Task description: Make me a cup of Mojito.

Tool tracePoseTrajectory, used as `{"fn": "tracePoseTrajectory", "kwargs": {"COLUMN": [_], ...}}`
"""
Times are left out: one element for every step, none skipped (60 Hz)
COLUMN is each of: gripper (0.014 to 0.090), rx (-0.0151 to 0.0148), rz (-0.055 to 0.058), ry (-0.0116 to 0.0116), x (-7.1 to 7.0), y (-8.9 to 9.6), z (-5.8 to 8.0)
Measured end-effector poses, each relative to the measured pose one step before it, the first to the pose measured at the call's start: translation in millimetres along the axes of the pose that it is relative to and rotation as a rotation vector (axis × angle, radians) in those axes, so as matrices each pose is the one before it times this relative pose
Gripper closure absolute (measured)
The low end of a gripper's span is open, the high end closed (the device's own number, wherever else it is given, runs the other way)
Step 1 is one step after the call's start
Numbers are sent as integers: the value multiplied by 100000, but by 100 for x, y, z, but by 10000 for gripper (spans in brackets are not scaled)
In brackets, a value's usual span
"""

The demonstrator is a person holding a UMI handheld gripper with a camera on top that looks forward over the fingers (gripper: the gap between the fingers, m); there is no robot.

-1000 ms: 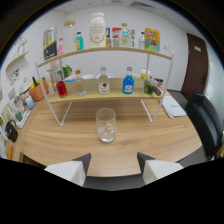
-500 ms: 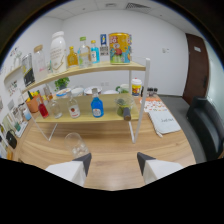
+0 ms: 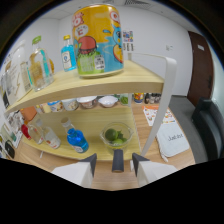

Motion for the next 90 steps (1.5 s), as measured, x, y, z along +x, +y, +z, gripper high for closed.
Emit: {"fn": "tracePoseTrajectory", "kwargs": {"gripper": [431, 459, 485, 510, 534, 559, 578, 594, 614, 635, 659, 688, 718, 743, 768, 797, 827, 852, 857, 854, 855, 856, 867, 867, 868, 872, 873, 873, 877, 876, 879, 879, 882, 881, 883, 883, 884, 885, 885, 886, 886, 888, 888, 888, 888, 888, 888, 887, 887, 888, 887, 888, 888, 888, 887, 888, 887, 888, 888, 888, 888, 888, 888, 889, 889, 889, 889, 889, 889, 889, 889, 888, 888, 889, 888, 889, 889, 889, 889, 888, 888, 888, 888, 888, 889, 889, 889, 889, 889, 889], "rx": [-486, -465, -502, -695, -746, -735, -684, -655, -618, -634, -378, -345, -405, -253, 41, 279, 422, 338, 301, 1, -185, -370, -471, -263, 93, -127, -401, -302, -211, 14, 247, 274, 39, 22, 102, 169, 159, 190, 262, 357, 427, 765, 719, 823, 950, 946, 906, 741, 690, 846, 842, 778, 546, 529, 738, 850, 746, 505, 450, 614, 662, 439, 136, -232, -468, -393, -357, 166, -744, -229, -415, -308, -269, -179, -64, 93, 262, 268, 278, 512, 455, 589, 577, 618, 673, 756, 955, 785, 751, 543], "rz": [-220, -165, -201, -91, 8, 165, 315, 419, 468, 233, 293, 221, -102, -162, -149, -125, -103, -126, -223, -160, -301, -287, -259, -111, -25, 35, 76, 81, 170, 350, 418, 334, 274, 179, 314, 343, 309, 362, 408, 471, 432, 309, 178, 102, 44, 101, 71, -137, -32, 246, 327, 111, -332, -508, -334, -119, -205, -458, -561, -413, -103, -35, -131, -175, -155, -9, 84, -59, -300, -708, -1047, -1184, -1273, -1364, -1511, -1399, -1212, -1372, -1690, -2038, -2563, -2898, -3081, -3068, -2962, -2846, -2811, -2974, -3031, -3210], "ry": [449, 708, 782, 608, 377, 159, 34, -122, -231, -273, -368, -271, -36, 199, 212, 131, -42, -32, 132, 346, 39, -91, 53, 394, 132, -221, 77, 91, -36, 109, -44, 36, 31, 123, 58, 110, 72, 182, 198, 210, 274, 288, 237, 199, 143, 152, 94, -242, -335, -167, -65, -86, -233, -298, -155, 97, 138, 25, -293, -204, 17, 4, -56, -174, -188, -267, -310, -567, 185, -152, 519, 417, 507, 571, 544, 517, 286, 489, 517, 664, 1029, 1017, 1104, 1025, 948, 862, 634, 973, 1157, 1329], "x": [108, 153, 152, 102, 79, 27, 22, -2, -30, 1, -56, -54, 17, 56, 53, 31, 4, -22, 22, 66, -14, -37, 0, 99, 37, -47, 40, 31, -10, 26, -30, -9, -13, 4, -37, -26, -22, -11, 9, -5, 45, 4, -11, -25, -49, -85, -121, -169, -196, -181, -169, -187, -223, -229, -210, -204, -211, -326, -300, -328, -297, -299, -309, -344, -347, -384, -384, -282, -435, -191, -382, -225, -224, -222, -244, -247, -106, -221, -130, -159, -374, -115, -47, -46, -63, -71, 162, -11, -15, 66], "y": [-3, 31, 96, 95, 100, 86, 80, 86, 94, 76, 45, 45, 58, 26, -29, -60, -76, -114, -49, 10, 48, 97, 93, 18, -42, -10, 64, 18, 9, -38, -60, -35, 23, 13, 3, -2, 26, 19, 29, 11, -78, -50, -85, -95, -111, -107, -65, -64, -41, -60, -67, -13, 26, 40, 18, 29, 64, 157, 149, 140, 143, 200, 236, 312, 354, 351, 330, 409, 328, 376, 353, 310, 308, 283, 272, 210, 173, 142, 86, 43, 87, 9, -2, -27, -43, -67, -117, -117, -90, -144], "z": [239, 207, 152, 225, 209, 183, 175, 134, 110, 0, 86, 105, 58, 32, 9, 2, -18, 70, -32, -33, -4, 18, 17, 15, 3, -7, -10, -11, -16, -30, -55, -60, -69, -64, -86, -119, -141, -157, -183, -198, -171, -252, -253, -312, -349, -395, -435, -387, -413, -371, -384, -363, -350, -347, -341, -347, -303, -386, -261, -257, -237, -192, -154, -115, -87, -65, -36, 32, -19, 53, 29, 84, 55, 61, 61, 73, 88, 51, 139, 61, -19, 51, 76, 69, 42, 29, 150, 32, 128, -16]}}
